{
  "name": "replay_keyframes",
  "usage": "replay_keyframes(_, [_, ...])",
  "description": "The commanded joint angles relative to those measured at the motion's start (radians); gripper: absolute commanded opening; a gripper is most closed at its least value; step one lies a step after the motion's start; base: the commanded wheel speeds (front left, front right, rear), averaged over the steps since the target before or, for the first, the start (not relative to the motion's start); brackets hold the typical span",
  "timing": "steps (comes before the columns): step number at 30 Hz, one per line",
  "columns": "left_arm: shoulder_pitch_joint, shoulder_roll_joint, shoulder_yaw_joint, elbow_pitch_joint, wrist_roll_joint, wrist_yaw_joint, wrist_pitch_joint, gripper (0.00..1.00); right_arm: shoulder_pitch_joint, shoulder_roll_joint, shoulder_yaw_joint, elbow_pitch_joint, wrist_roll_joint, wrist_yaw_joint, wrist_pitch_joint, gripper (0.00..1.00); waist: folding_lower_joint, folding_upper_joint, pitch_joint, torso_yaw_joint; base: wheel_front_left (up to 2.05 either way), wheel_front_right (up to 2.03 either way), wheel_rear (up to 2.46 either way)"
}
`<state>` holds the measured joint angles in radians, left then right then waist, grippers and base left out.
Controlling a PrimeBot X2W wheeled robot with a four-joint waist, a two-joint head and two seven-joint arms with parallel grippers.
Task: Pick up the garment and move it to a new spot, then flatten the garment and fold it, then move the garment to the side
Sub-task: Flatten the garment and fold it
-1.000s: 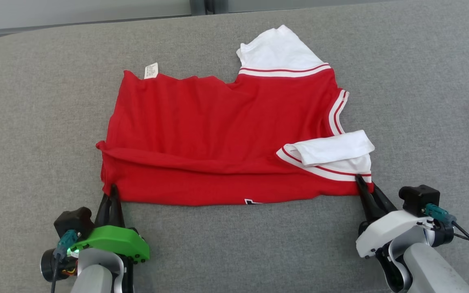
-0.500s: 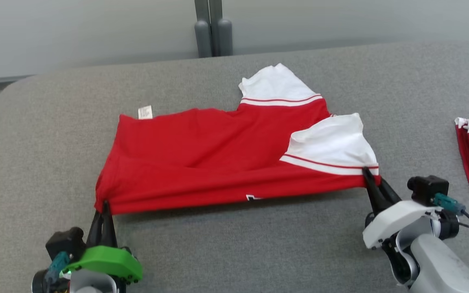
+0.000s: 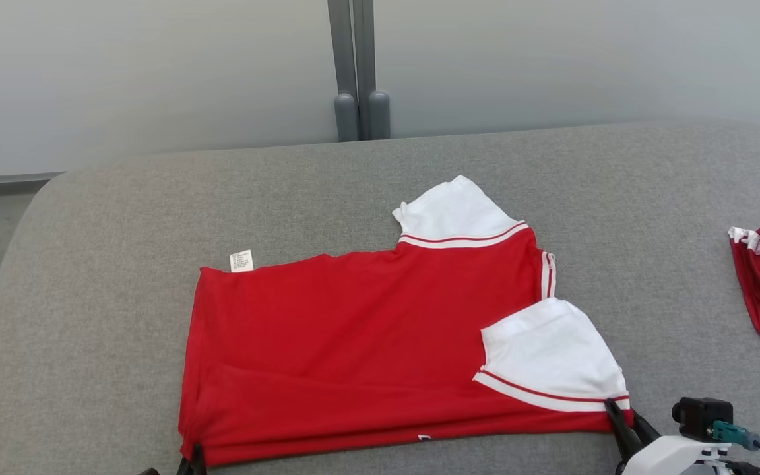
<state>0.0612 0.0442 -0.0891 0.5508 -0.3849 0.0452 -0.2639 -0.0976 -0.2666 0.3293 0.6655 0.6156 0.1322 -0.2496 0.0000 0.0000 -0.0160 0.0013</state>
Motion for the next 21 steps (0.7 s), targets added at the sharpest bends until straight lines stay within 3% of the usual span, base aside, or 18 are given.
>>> replay_keyframes(1, [0.004, 0.012, 0.001, -0.004, -0.005, 0.011, 0.0, 0.97, 0.002, -0.006, -0.009, 0.008, -0.001, -0.003, -0.008, 1.0, 0.0, 0.0, 0.006, 0.004, 0.0, 0.0, 0.0])
replay_keyframes(12, [-0.154, 0.01, -0.002, -0.038, 0.062, 0.018, 0.0, 1.0, -0.164, 0.009, -0.04, -0.008, -0.09, -0.002, -0.014, 1.0, 0.0, 0.0, 0.072, 0.016, 0.0, 0.0, 0.0])
replay_keyframes(21, [-0.467, 0.029, 0.011, 0.195, 0.097, -0.006, 0.002, 1.0, -0.406, 0.043, -0.015, 0.042, -0.174, -0.002, 0.035, 1.0, 0.0, 0.0, 0.176, 0.001, 0.0, 0.0, 0.0])
